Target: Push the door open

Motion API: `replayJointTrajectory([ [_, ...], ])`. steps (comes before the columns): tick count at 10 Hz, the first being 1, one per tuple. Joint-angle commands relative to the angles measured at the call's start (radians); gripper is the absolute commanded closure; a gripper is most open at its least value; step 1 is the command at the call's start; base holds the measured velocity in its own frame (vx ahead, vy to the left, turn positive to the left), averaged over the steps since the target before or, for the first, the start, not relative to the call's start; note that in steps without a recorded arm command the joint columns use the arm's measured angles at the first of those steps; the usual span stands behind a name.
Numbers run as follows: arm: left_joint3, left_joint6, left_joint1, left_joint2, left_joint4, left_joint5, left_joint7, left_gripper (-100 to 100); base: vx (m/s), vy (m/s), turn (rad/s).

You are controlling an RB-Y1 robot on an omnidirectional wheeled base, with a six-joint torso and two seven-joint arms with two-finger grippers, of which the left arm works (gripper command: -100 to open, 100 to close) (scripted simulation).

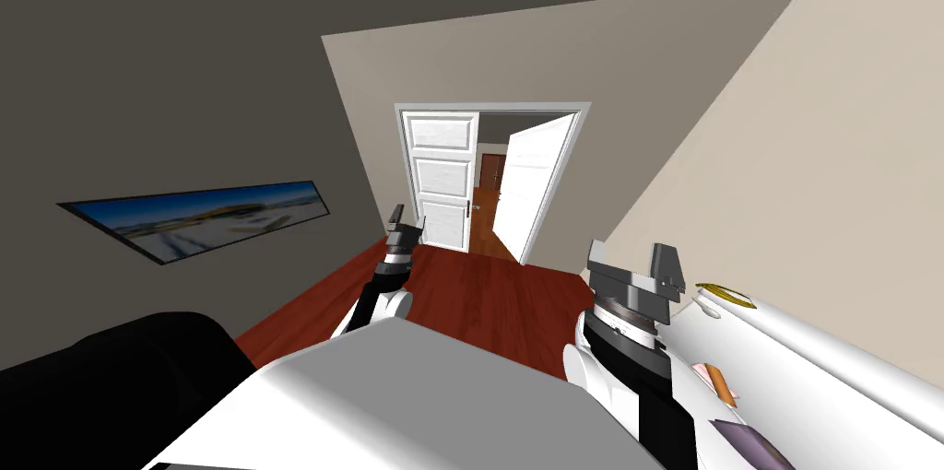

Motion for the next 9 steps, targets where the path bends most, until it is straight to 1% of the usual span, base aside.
replayJointTrajectory([
  [1, -0.002, -0.012, -0.008, 0.011, 0.034, 0.024, 0.024, -100, 0.072, 0.014, -0.137],
  [3, -0.004, -0.027, -0.018, 0.024, 0.077, 0.055, 0.054, -100, 0.16, 0.033, -0.12],
  [4, -0.006, -0.037, -0.025, 0.032, 0.107, 0.076, 0.075, -100, 0.177, 0.02, -0.15],
  [6, -0.007, -0.047, -0.032, 0.04, 0.137, 0.097, 0.096, -100, 0.142, 0.035, -0.079],
  [7, -0.009, -0.06, -0.04, 0.048, 0.174, 0.123, 0.122, -100, 0.129, 0.045, -0.153],
  [9, -0.011, -0.073, -0.049, 0.056, 0.211, 0.149, 0.148, -100, 0.125, 0.04, -0.117],
])
